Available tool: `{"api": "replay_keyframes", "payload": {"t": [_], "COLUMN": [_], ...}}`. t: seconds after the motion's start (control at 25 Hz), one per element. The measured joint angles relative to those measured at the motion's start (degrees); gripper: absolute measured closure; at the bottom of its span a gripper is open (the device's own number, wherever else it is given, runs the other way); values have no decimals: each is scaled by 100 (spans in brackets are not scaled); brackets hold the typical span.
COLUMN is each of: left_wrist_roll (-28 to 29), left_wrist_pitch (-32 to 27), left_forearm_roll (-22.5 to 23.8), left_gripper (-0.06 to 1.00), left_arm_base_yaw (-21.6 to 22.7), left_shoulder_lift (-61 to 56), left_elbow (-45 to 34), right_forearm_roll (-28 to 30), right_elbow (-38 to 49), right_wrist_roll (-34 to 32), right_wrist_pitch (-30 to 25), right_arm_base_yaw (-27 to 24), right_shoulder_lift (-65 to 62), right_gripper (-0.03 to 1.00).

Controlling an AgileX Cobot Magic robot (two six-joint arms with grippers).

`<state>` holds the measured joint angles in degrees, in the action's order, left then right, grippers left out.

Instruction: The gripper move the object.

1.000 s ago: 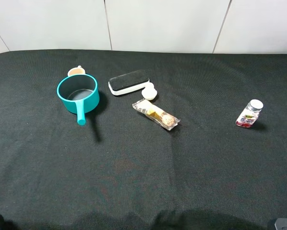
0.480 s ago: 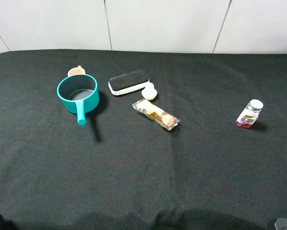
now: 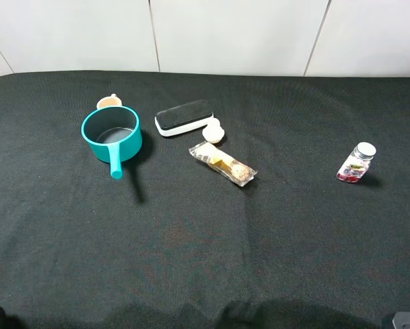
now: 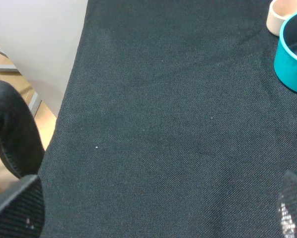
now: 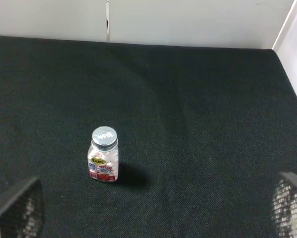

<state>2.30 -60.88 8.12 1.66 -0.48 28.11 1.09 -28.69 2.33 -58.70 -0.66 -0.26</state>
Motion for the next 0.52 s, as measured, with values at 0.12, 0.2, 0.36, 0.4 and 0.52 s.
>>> {"api": "replay_keyframes", "payload": {"t": [0.12, 0.2, 0.36, 0.4, 0.52], "left_wrist_roll": [0, 0, 0, 0, 0], "left_wrist_pitch": [0, 0, 0, 0, 0], "left_forearm_roll": [0, 0, 0, 0, 0], "left_gripper": [-5, -5, -5, -5, -5], "left_arm_base_yaw": [0, 0, 0, 0, 0], "left_shoulder_lift": [0, 0, 0, 0, 0], "left_elbow": [0, 0, 0, 0, 0], "right_forearm_roll": [0, 0, 0, 0, 0], "right_elbow": [0, 0, 0, 0, 0], "right_wrist_roll": [0, 0, 0, 0, 0], "right_wrist_pitch": [0, 0, 0, 0, 0], "right_arm_base_yaw": [0, 0, 0, 0, 0], "right_shoulder_lift": [0, 0, 0, 0, 0], "right_gripper": [27, 27, 27, 27, 27]}}
